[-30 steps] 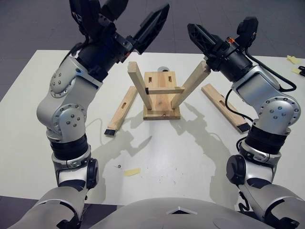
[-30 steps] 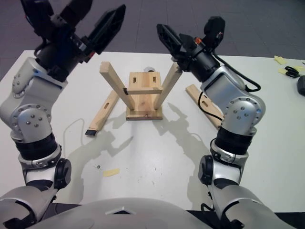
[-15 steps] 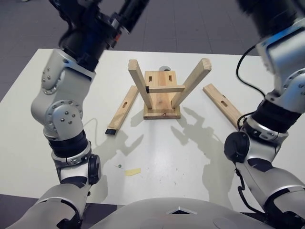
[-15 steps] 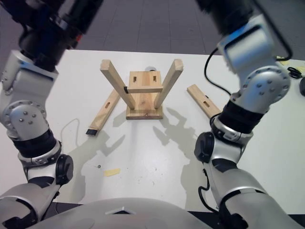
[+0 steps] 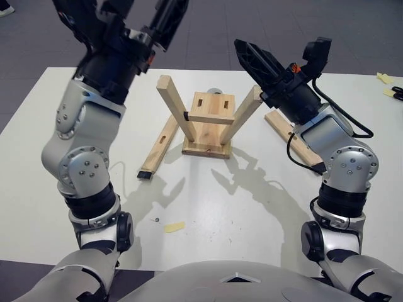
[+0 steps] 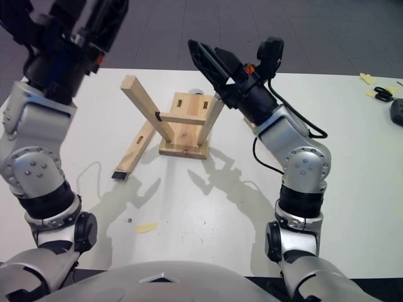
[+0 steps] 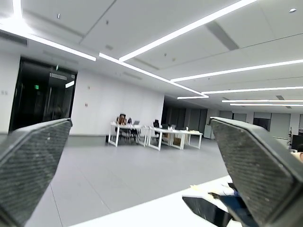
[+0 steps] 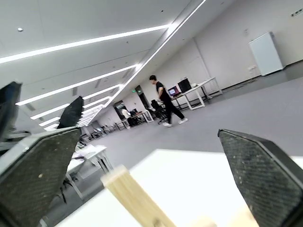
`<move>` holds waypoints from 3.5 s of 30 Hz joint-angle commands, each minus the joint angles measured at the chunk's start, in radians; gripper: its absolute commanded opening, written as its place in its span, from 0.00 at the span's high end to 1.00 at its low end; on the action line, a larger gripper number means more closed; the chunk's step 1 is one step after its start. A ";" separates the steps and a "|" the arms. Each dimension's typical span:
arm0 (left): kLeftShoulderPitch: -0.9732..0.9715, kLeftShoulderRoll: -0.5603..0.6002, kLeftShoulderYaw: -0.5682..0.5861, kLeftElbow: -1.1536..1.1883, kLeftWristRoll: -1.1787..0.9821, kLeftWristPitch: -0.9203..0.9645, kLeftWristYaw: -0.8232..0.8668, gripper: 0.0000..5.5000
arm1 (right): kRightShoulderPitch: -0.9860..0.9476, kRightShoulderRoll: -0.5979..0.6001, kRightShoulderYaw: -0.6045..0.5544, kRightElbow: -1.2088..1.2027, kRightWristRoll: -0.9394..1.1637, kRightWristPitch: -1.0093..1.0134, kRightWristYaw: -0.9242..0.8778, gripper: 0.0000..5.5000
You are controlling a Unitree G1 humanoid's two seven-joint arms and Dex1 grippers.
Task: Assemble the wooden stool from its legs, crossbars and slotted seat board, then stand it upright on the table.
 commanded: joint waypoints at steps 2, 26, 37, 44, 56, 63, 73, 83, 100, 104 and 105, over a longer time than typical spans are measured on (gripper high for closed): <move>0.003 0.008 -0.010 0.031 0.053 -0.019 0.015 0.02 | 0.040 0.045 -0.035 0.062 0.008 0.021 -0.064 0.02; 0.013 0.031 0.019 0.174 0.227 -0.078 0.008 0.02 | 0.030 0.020 0.133 0.038 -0.059 0.043 -0.068 0.02; 0.077 0.011 -0.066 0.160 0.272 -0.072 -0.027 0.02 | -0.172 0.125 -0.141 0.032 0.280 -0.088 -0.240 0.02; 0.070 0.084 0.044 0.434 0.507 -0.144 0.143 0.02 | -0.216 0.013 -0.313 0.094 0.305 -0.197 -0.361 0.02; 0.037 0.165 -0.234 0.073 0.226 0.014 -0.433 0.02 | -0.064 -0.015 -0.306 0.035 0.169 -0.231 -0.337 0.02; -0.074 0.186 -0.106 0.135 0.177 0.044 -0.353 0.02 | -0.063 -0.043 -0.324 -0.099 0.308 -0.220 -0.222 0.02; -0.068 0.219 0.017 0.249 0.291 0.018 -0.225 0.02 | 0.385 -0.426 -0.199 -0.374 0.179 0.021 0.231 0.02; -0.057 0.177 -0.023 0.232 0.288 0.016 -0.223 0.02 | 0.289 -0.578 0.027 -0.171 -0.640 -0.386 0.329 0.02; -0.070 0.132 -0.054 0.254 0.312 -0.018 -0.214 0.02 | -0.049 -0.232 0.203 -0.124 -0.914 -0.577 0.155 0.02; -0.064 0.117 -0.058 0.255 0.312 -0.015 -0.212 0.02 | 0.079 -0.027 0.248 -0.172 -0.752 -0.307 0.034 0.02; -0.061 0.114 -0.063 0.254 0.313 -0.015 -0.213 0.02 | 0.109 -0.007 0.246 -0.148 -0.751 -0.273 0.015 0.02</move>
